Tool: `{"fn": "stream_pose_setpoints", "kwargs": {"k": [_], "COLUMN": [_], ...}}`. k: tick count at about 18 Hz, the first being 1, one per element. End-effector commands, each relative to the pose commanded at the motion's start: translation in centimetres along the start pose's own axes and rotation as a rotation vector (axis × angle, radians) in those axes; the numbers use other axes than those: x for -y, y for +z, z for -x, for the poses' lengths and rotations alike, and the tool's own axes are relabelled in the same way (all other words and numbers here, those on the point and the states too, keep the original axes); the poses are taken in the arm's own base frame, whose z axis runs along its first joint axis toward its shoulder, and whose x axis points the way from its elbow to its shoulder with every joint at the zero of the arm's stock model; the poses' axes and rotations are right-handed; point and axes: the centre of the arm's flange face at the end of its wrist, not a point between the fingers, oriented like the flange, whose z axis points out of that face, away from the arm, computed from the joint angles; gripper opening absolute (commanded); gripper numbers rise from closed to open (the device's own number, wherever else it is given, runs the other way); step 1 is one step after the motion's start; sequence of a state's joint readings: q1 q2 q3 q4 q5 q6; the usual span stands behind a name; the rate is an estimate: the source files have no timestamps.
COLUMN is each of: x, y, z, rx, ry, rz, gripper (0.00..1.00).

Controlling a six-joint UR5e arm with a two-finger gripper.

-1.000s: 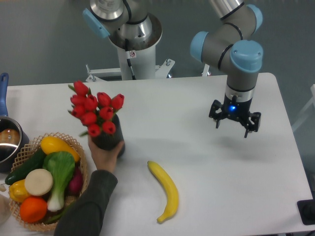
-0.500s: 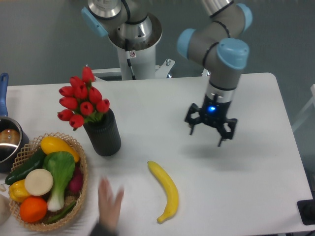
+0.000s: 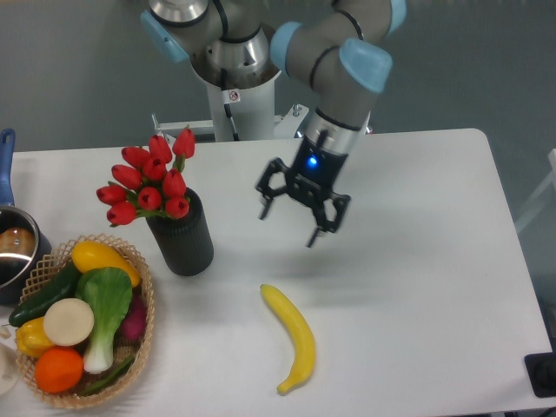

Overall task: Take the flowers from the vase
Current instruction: 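Move the open gripper toward the red tulip stems in the black vase, then close the gripper around the tulip stems just above the vase rim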

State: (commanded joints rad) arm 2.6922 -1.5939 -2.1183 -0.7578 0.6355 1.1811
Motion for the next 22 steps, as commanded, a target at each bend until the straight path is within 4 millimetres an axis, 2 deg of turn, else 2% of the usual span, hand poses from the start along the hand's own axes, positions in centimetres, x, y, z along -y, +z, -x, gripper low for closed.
{"fn": "stream_pose_setpoints", "kwargs": {"k": [1, 5, 10, 13, 16, 22], "x": [0.5, 0.3, -2.1, -1.6, -1.0, -1.7], "y": [0.0, 0.8, 2.2, 2.3, 3.3, 4.8], "z": [-0.5, -2.9, -6.1, -7.0, -8.1, -7.8], "rx": [-0.011, -0.051, -0.114, -0.133, -0.175, -0.205], "ry": [0.005, 0.037, 0.112, 0.124, 0.129, 0.114], "rz": [-0.023, -0.053, -0.123, -0.165, -0.188, -0.179], "gripper": [1.0, 1.0, 1.0, 1.0, 1.0, 1.0]}}
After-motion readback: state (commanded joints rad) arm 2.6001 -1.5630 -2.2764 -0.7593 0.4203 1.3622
